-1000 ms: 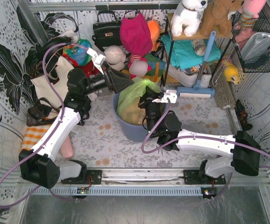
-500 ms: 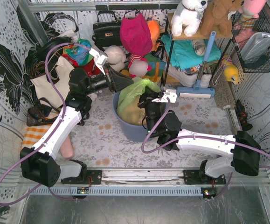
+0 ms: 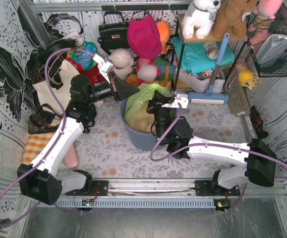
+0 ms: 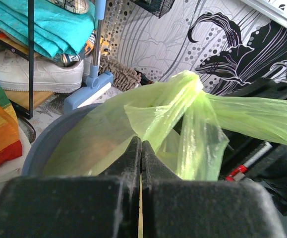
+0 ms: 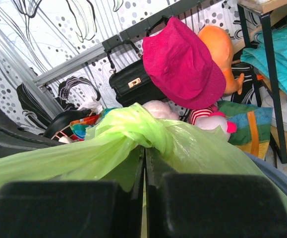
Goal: Tie the trash bag
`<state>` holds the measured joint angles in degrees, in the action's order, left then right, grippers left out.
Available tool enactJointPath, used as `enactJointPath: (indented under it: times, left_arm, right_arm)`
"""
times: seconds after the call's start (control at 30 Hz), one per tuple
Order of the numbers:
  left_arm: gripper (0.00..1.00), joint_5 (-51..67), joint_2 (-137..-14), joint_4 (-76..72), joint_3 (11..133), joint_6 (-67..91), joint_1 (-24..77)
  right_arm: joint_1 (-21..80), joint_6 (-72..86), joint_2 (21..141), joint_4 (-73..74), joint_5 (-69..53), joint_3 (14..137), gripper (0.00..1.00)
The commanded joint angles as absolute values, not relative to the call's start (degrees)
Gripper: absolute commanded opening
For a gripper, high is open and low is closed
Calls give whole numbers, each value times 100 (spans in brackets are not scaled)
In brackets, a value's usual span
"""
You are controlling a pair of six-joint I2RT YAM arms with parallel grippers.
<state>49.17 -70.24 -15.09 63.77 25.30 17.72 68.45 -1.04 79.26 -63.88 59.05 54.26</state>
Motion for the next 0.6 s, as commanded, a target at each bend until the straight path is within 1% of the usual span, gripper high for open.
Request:
enactJointPath:
  times: [0.0,0.27,0.43,0.47,0.5,0.57]
  left_arm:
    - [0,5055,-6643,-1085,6364,2162,1810]
    - [0,5009,-6226,-647,6211,2077,1856]
    - [0,4754,-6060,-269,6164,1888,1896]
    - [4,4623,-6041,-170,6205,1810,1898]
    - [12,4437,-6038,-31,6264,1692,1893]
    - [31,4058,-6063,211,6424,1496,1894]
  right_arm:
    - [6788,-182,8050,-6879,5726,5546,0]
    - [6672,-567,8395,-7678,5019,5489,0]
    - [6605,-633,8475,-7798,4852,5492,0]
    - [6609,-624,8466,-7816,4859,5470,0]
    - [6608,-617,8452,-7829,4860,5441,0]
    - [6607,-608,8415,-7812,4869,5403,0]
